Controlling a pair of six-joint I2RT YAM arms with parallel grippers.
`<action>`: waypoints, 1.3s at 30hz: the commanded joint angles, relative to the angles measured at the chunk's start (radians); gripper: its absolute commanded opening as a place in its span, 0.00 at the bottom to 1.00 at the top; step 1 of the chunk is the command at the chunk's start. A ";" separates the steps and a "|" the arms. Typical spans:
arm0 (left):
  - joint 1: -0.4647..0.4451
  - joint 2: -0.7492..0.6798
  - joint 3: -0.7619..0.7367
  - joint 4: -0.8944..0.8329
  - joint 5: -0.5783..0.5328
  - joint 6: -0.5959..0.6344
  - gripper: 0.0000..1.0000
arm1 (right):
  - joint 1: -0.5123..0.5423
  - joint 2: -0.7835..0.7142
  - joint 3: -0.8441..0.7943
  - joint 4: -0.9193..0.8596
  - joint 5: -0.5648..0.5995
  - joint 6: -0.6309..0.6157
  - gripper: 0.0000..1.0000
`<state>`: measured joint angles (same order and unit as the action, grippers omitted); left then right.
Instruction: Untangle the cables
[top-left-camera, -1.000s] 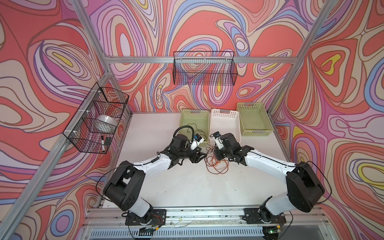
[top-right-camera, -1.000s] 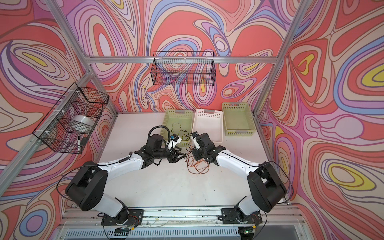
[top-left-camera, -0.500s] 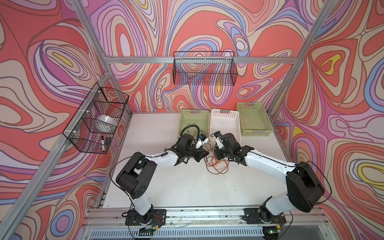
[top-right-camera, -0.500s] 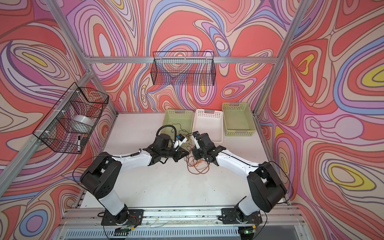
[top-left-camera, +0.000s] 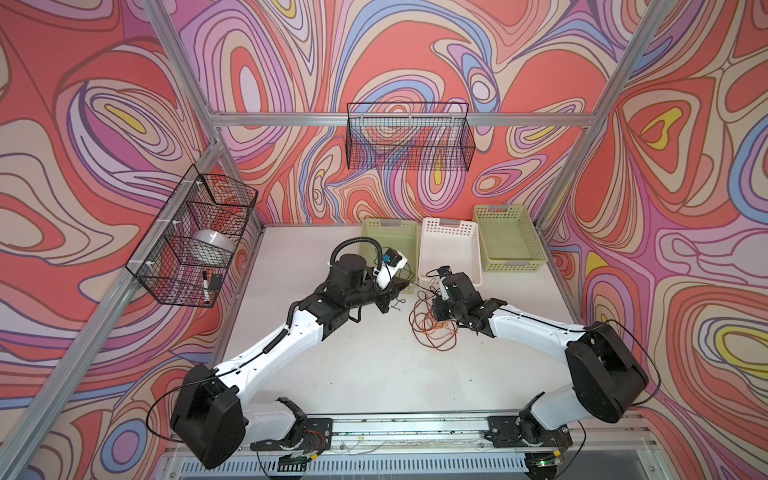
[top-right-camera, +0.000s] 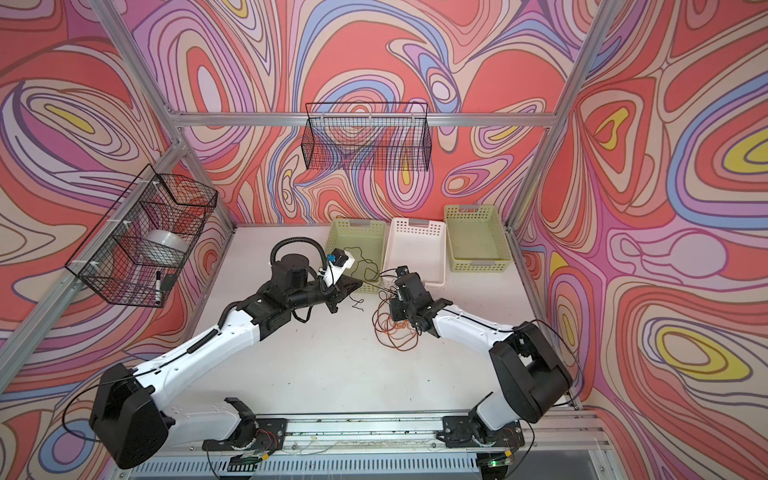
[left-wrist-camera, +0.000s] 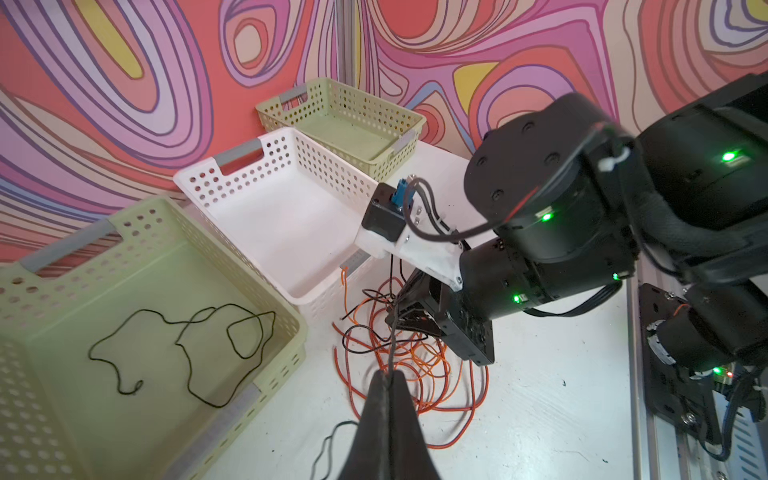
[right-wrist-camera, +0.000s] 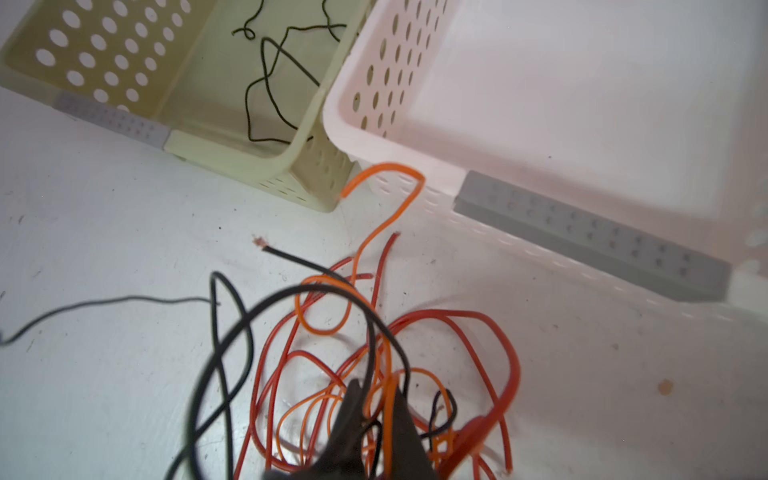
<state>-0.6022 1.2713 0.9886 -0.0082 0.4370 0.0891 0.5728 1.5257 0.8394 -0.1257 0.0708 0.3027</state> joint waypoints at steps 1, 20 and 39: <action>0.003 -0.042 0.073 -0.085 -0.080 0.073 0.00 | -0.004 0.037 -0.037 0.038 -0.012 0.039 0.12; 0.098 -0.061 0.387 -0.160 -0.062 0.092 0.00 | -0.002 0.070 -0.134 0.123 -0.097 0.057 0.26; 0.253 0.105 0.806 -0.185 0.024 -0.054 0.00 | -0.002 0.126 -0.143 0.144 -0.133 0.066 0.46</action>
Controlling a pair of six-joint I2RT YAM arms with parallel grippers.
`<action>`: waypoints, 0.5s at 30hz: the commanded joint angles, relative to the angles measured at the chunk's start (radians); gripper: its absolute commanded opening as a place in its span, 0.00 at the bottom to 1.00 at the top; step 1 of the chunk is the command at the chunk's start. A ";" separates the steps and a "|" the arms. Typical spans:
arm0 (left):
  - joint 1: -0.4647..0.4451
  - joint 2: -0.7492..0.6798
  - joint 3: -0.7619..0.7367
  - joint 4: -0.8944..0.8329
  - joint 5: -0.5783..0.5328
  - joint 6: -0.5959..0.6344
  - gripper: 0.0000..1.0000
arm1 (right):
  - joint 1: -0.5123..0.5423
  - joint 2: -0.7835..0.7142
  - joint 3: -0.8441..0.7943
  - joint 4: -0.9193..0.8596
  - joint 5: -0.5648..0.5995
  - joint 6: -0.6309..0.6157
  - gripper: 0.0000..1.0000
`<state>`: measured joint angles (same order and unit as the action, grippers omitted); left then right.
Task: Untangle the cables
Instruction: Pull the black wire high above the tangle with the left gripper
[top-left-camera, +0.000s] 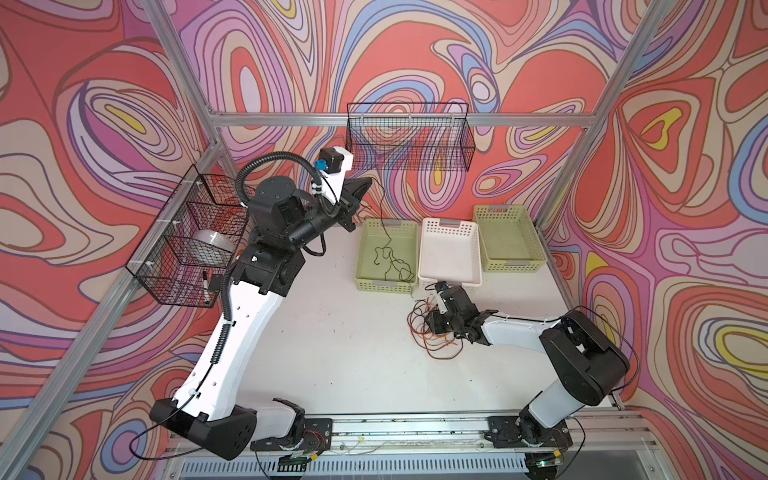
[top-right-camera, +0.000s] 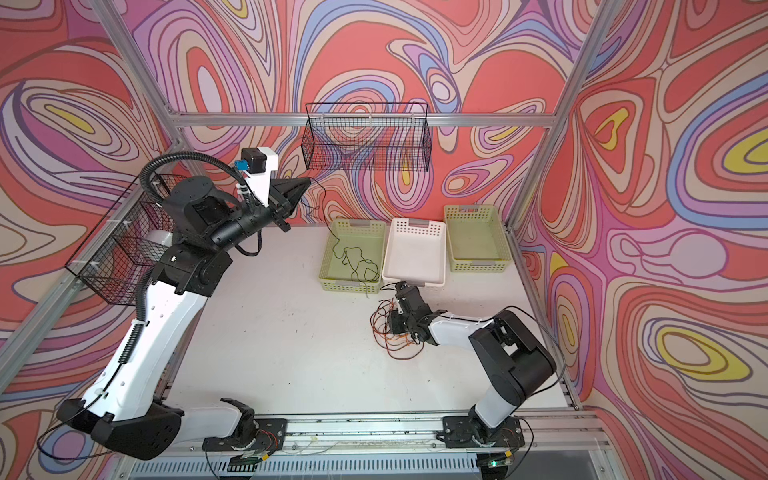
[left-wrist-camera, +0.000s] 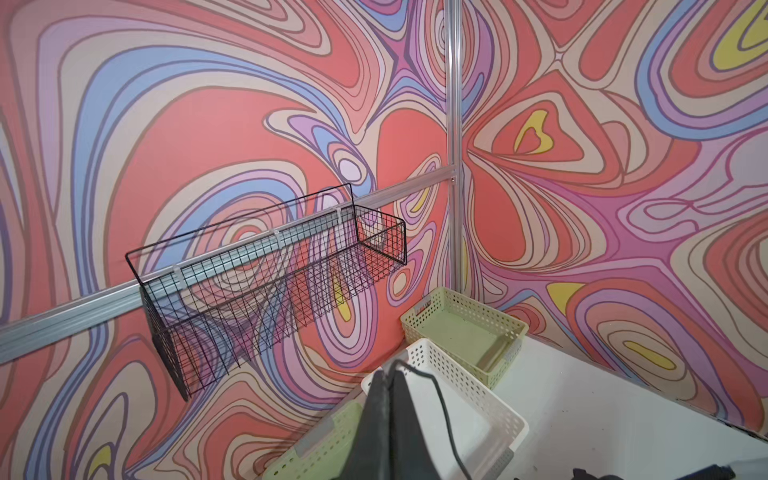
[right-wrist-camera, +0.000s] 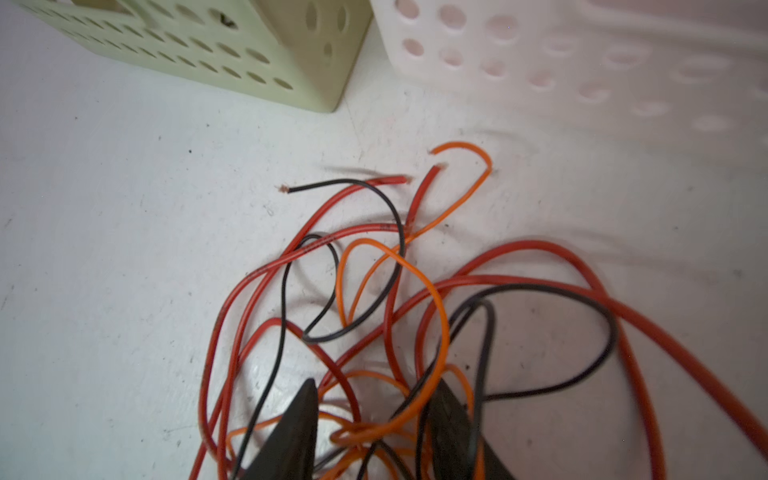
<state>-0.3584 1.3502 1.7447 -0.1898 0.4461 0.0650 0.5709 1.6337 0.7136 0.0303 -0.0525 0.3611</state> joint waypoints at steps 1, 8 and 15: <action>0.013 0.039 0.071 -0.002 0.015 -0.035 0.00 | 0.000 0.018 -0.018 -0.010 -0.010 0.009 0.46; 0.016 0.134 0.182 -0.028 0.050 -0.070 0.00 | 0.000 -0.007 0.004 -0.029 -0.017 0.004 0.49; 0.046 0.220 0.231 -0.021 0.039 -0.100 0.00 | 0.000 -0.071 0.047 -0.091 -0.023 -0.001 0.52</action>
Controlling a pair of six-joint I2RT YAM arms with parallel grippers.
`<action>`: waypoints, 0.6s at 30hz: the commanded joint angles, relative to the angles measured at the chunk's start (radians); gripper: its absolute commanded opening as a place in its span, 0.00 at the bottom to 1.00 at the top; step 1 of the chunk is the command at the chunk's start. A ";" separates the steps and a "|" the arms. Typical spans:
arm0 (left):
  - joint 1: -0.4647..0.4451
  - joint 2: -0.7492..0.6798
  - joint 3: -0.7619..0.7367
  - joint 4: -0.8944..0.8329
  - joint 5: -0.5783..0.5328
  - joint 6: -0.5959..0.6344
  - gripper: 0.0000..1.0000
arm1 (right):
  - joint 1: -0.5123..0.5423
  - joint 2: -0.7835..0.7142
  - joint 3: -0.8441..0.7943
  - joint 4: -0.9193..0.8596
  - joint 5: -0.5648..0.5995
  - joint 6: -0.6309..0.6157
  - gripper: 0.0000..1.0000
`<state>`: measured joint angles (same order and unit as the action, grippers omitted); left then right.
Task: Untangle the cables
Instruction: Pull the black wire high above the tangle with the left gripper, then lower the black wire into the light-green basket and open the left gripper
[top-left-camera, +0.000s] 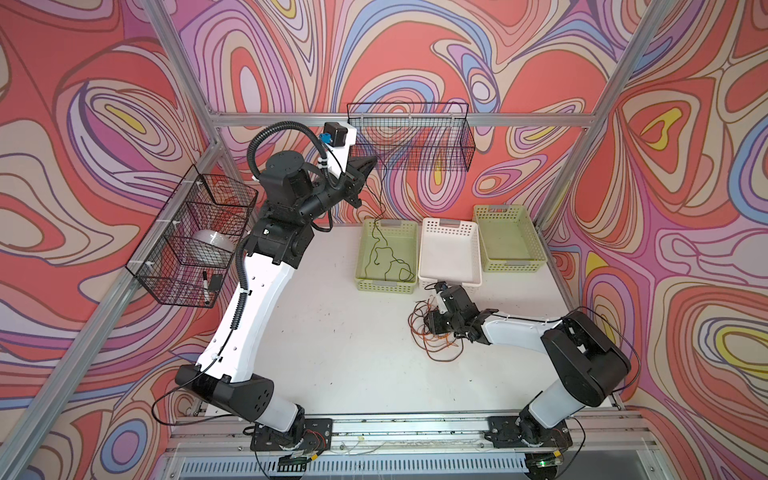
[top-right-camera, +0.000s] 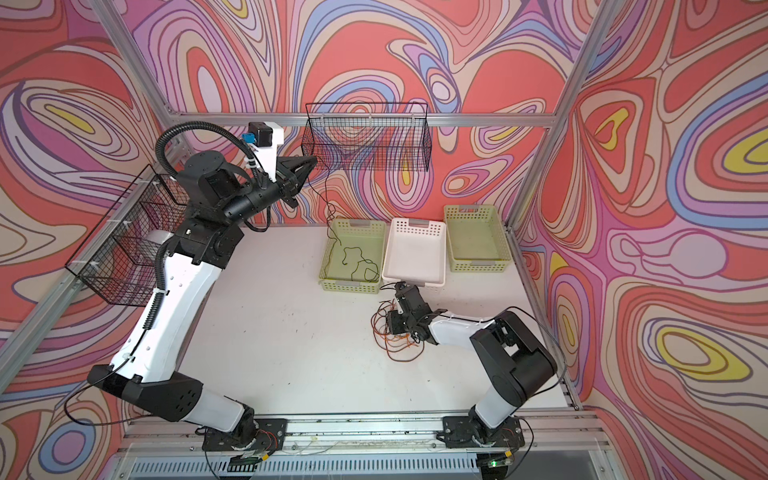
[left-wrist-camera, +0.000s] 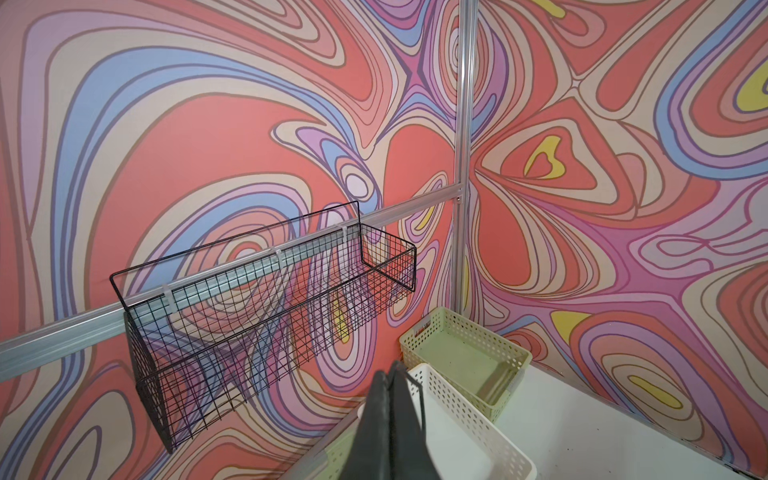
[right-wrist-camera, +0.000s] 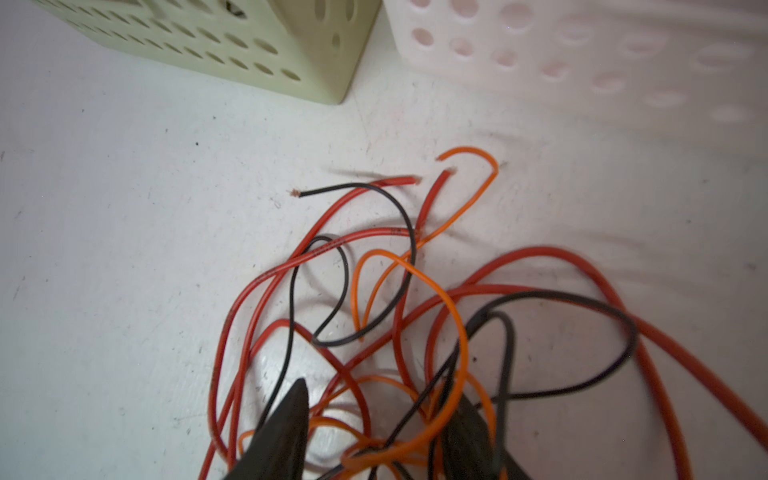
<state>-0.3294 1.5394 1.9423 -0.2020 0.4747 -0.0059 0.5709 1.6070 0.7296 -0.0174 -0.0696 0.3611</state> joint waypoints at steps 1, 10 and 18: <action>0.021 0.048 0.045 -0.008 0.011 -0.029 0.00 | 0.000 -0.058 0.035 -0.052 -0.004 -0.002 0.53; 0.038 0.257 0.243 -0.011 0.004 -0.019 0.00 | 0.000 -0.149 0.094 -0.151 0.004 -0.019 0.55; 0.040 0.340 0.330 0.010 -0.003 -0.015 0.00 | 0.000 -0.238 0.064 -0.185 0.054 -0.006 0.55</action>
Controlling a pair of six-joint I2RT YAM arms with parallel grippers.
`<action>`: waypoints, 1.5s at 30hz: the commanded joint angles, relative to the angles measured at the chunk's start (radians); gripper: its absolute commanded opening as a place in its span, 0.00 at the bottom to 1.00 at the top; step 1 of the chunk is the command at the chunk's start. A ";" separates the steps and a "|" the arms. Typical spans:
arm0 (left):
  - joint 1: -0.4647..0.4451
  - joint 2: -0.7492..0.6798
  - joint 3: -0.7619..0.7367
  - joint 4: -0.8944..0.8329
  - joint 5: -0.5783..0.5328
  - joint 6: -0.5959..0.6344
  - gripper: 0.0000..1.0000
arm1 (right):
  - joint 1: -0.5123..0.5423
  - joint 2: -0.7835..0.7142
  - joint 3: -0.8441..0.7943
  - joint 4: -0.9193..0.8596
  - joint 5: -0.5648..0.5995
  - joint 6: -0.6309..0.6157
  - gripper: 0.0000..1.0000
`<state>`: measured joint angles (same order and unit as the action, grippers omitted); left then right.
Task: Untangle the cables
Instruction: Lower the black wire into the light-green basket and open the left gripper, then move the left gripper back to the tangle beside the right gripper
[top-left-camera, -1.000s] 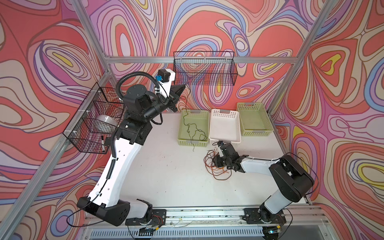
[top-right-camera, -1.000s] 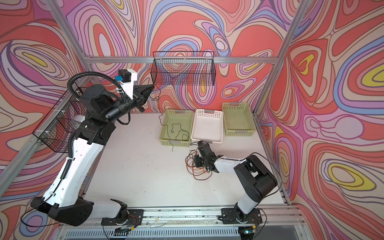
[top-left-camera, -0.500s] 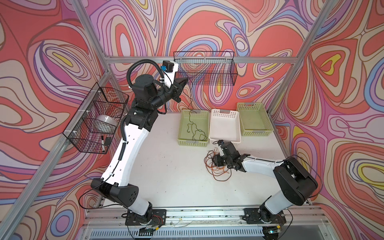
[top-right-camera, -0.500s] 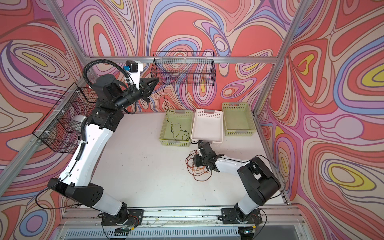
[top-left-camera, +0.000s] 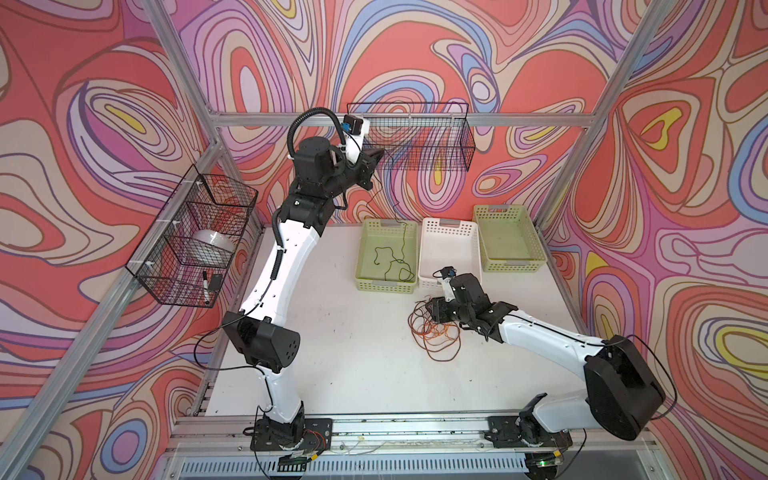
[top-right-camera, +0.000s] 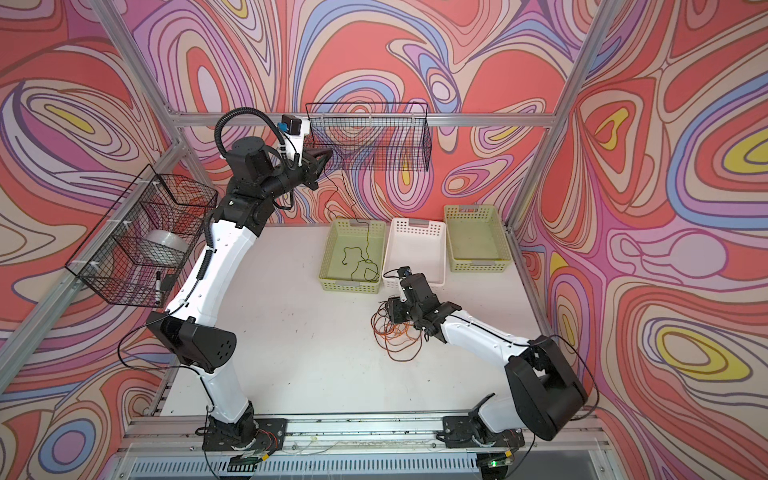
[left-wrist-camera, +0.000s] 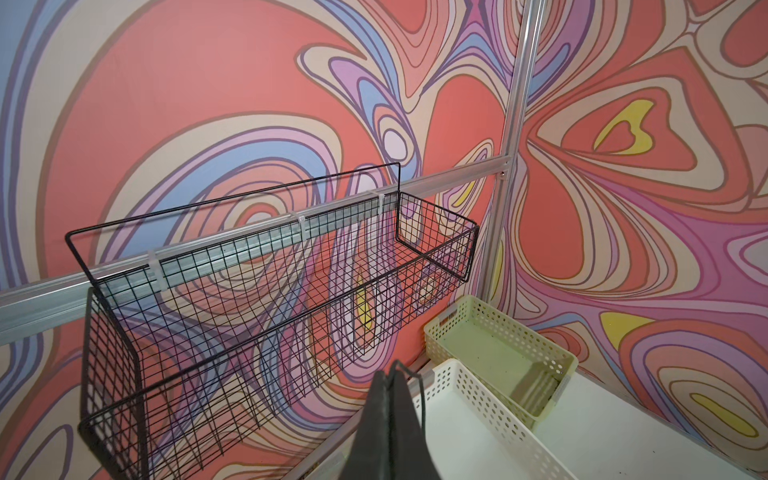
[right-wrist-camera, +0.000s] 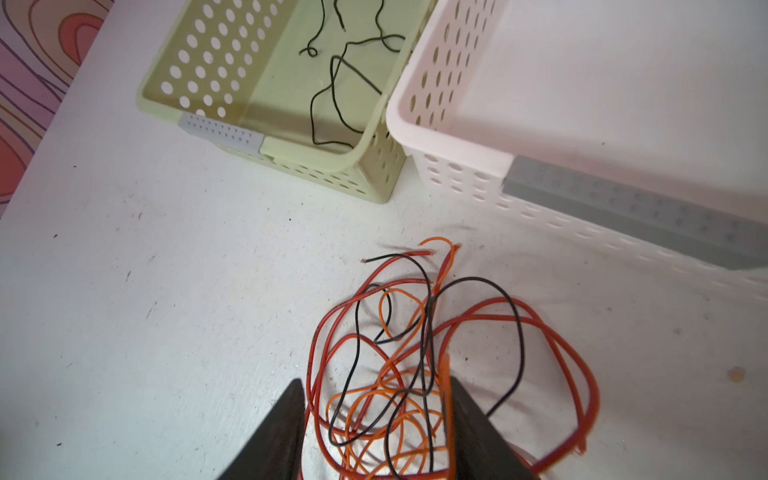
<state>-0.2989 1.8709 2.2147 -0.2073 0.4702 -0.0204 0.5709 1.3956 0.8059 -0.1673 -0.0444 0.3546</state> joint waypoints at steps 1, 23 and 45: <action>0.009 0.016 0.072 0.018 0.005 -0.005 0.00 | 0.000 -0.029 -0.012 -0.041 0.030 -0.001 0.55; 0.010 0.002 -0.527 0.140 0.001 -0.036 0.00 | -0.016 -0.001 0.135 -0.218 0.139 0.063 0.50; 0.007 -0.035 -0.748 0.232 -0.057 -0.013 0.98 | -0.010 0.183 0.167 -0.234 -0.050 0.017 0.29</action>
<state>-0.2943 1.9331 1.4910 -0.0372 0.4362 -0.0612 0.5575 1.5539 0.9432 -0.3862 -0.0467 0.4137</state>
